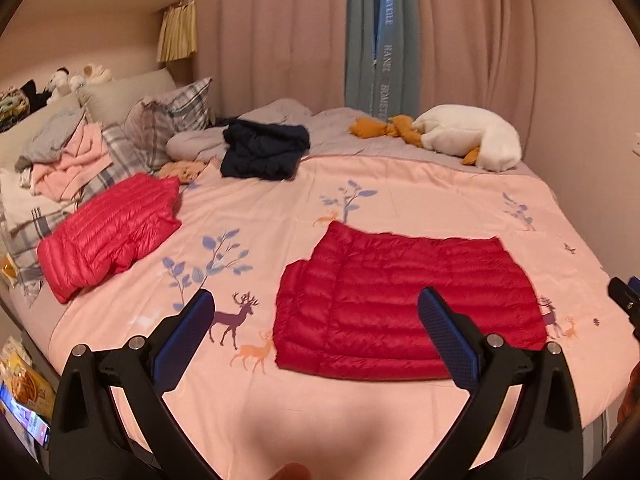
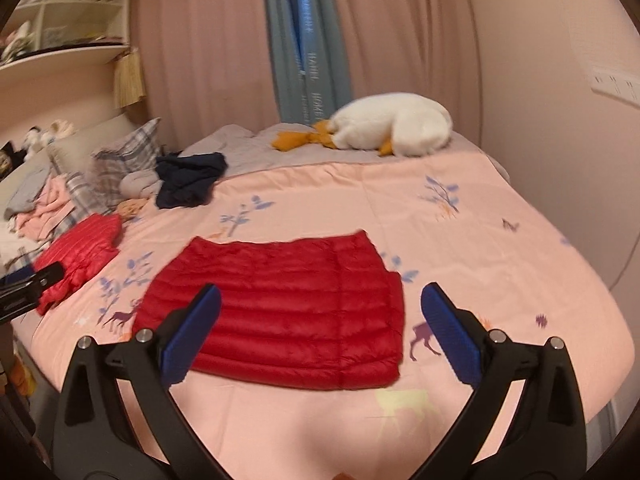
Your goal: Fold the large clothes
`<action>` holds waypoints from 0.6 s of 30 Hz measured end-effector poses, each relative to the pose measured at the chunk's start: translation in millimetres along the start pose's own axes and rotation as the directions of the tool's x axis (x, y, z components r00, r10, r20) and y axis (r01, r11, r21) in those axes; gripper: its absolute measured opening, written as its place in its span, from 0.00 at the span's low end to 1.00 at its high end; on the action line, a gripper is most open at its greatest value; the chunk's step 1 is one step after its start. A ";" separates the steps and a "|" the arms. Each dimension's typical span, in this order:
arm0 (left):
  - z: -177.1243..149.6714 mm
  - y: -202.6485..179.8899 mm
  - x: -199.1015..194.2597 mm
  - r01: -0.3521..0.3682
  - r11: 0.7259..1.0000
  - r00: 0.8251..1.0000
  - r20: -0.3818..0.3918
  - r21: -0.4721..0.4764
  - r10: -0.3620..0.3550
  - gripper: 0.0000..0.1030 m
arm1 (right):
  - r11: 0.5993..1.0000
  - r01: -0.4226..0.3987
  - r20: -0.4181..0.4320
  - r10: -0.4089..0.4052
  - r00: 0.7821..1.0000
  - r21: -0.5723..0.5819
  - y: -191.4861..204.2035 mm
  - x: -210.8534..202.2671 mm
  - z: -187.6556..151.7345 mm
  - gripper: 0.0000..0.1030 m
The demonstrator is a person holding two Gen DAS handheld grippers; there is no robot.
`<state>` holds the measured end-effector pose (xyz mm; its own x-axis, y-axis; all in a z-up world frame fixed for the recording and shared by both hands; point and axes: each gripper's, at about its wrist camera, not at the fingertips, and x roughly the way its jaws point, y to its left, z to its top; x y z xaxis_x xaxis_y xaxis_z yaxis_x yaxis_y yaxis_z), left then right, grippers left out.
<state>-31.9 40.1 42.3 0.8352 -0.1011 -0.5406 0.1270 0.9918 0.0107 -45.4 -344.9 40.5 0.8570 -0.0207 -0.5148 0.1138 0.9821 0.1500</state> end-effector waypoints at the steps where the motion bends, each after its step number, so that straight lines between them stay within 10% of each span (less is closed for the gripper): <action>1: 1.8 -1.4 -4.1 -0.003 1.000 1.000 0.008 0.001 0.003 0.99 | 1.000 -0.015 0.005 0.015 1.000 -0.016 6.6 -5.8 3.1 0.98; 18: -39.5 -29.2 15.2 -0.001 0.999 0.988 -0.155 0.046 0.008 0.99 | 0.998 -0.051 -0.189 0.043 0.981 -0.037 48.7 20.5 -45.7 0.98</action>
<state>-44.0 12.6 0.5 0.7429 -0.0802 -0.6646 0.1509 0.9873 0.0496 -45.2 -289.0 -1.3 0.7506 0.0577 -0.6582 0.0514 0.9881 0.1453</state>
